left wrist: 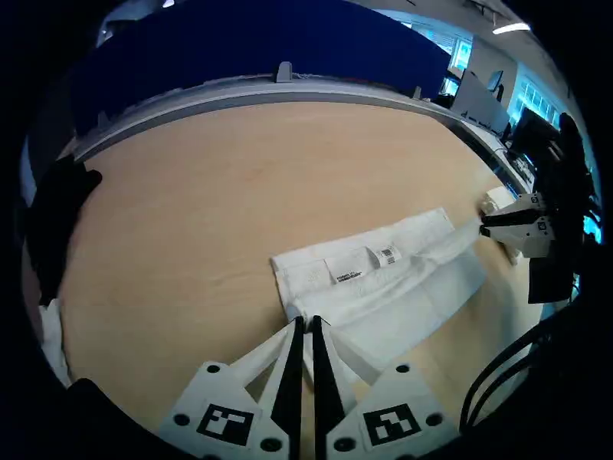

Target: Fold towel

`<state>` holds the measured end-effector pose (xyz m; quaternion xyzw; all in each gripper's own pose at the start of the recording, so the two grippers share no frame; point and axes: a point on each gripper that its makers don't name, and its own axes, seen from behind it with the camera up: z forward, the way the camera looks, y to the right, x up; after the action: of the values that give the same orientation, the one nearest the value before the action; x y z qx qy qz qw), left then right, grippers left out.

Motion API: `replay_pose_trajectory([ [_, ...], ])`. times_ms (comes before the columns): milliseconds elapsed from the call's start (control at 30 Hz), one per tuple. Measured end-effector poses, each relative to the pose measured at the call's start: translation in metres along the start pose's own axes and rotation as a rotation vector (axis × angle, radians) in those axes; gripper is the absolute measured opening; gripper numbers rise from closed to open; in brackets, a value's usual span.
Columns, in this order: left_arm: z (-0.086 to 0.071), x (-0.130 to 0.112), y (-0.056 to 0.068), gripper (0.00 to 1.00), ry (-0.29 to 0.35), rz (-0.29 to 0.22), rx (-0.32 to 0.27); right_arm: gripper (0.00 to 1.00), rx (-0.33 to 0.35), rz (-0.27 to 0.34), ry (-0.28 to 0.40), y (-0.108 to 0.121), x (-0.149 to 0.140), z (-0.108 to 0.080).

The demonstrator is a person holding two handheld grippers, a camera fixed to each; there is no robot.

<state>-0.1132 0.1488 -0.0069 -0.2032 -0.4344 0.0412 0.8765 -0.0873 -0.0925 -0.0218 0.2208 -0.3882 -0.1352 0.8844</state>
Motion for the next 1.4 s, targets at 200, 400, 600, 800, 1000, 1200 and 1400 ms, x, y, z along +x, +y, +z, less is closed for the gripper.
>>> replay_pose_trajectory([
  [200, 0.007, 0.001, -0.007, 0.11, -0.006, -0.005, 0.026, 0.26, -0.018, 0.003, -0.008, 0.004, 0.000, 0.006],
  [400, 0.007, 0.004, -0.013, 0.13, 0.000, -0.012, 0.051, 0.33, -0.031, 0.009, -0.010, 0.007, 0.001, 0.009],
  [600, 0.001, 0.006, -0.021, 0.39, 0.011, -0.026, 0.070, 0.50, -0.048, 0.019, 0.002, 0.013, 0.004, 0.007],
  [800, -0.006, 0.002, -0.026, 0.83, 0.010, -0.025, 0.079, 0.86, -0.041, 0.028, 0.011, 0.012, 0.004, 0.003],
  [1000, -0.012, 0.000, -0.029, 0.90, 0.018, -0.034, 0.082, 0.90, -0.044, 0.037, 0.026, 0.012, 0.005, 0.000],
  [1200, -0.018, 0.000, -0.030, 0.90, 0.023, -0.042, 0.088, 0.90, -0.038, 0.033, 0.029, 0.009, 0.005, -0.004],
  [1400, -0.029, -0.007, -0.028, 0.90, 0.026, -0.045, 0.093, 0.90, -0.030, 0.034, 0.029, 0.003, 0.000, -0.012],
])
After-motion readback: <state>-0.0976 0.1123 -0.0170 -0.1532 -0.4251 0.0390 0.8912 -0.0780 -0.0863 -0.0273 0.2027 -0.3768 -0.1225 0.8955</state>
